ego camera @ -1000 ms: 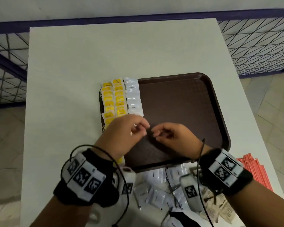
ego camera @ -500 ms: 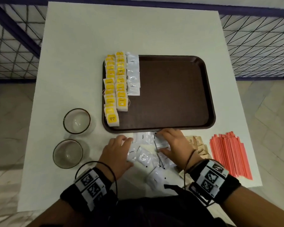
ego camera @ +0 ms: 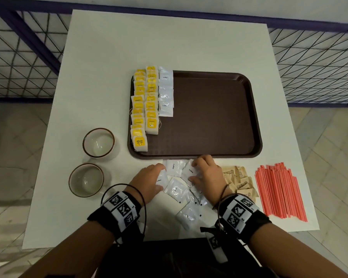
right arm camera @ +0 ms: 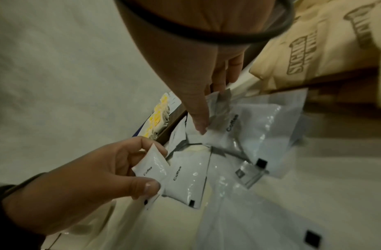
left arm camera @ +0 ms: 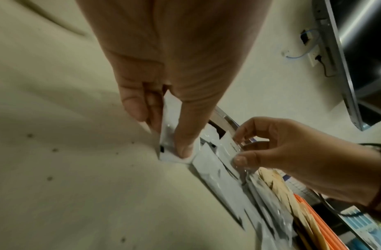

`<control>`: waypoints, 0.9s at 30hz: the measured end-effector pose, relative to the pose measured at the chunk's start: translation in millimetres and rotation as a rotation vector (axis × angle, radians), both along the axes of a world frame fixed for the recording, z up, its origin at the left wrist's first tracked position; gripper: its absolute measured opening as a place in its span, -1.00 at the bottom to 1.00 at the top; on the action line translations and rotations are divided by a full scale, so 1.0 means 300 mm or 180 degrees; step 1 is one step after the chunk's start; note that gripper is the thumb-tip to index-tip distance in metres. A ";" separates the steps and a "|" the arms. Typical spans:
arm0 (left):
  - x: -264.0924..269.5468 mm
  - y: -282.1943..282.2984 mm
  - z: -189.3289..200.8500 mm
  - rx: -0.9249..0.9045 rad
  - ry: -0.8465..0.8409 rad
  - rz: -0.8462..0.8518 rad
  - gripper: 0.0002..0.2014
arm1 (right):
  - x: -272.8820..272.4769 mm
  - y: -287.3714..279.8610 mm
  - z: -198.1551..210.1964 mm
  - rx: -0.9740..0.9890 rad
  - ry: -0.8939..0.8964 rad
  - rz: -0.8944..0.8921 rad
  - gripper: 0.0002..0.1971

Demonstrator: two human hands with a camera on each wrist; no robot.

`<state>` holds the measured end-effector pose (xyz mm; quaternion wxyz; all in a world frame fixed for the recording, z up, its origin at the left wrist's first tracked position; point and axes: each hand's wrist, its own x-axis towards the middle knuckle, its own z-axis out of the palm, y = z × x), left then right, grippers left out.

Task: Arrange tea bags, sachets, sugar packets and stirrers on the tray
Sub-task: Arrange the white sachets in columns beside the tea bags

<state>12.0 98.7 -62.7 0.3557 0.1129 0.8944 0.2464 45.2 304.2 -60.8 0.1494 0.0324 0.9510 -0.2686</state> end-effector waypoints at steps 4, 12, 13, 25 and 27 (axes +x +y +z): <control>-0.015 -0.028 0.011 0.0217 -0.0231 0.0337 -0.57 | 0.010 0.002 -0.015 0.0338 0.0041 0.0069 -0.57; -0.027 -0.088 0.038 0.0839 -0.0384 0.0690 -0.71 | -0.004 -0.025 -0.021 -0.0502 0.0092 0.0105 -0.50; -0.025 -0.091 0.036 0.0862 -0.0352 0.0745 -0.65 | -0.007 -0.025 -0.023 -0.0598 0.0053 0.0128 -0.46; -0.021 -0.076 0.071 0.1827 -0.1208 0.1768 -0.85 | -0.031 -0.022 -0.003 -0.0962 0.0105 0.0459 -0.69; -0.024 -0.073 0.087 0.2231 -0.1634 0.2147 -0.79 | -0.048 -0.014 0.029 -0.1237 0.0026 0.0141 -0.75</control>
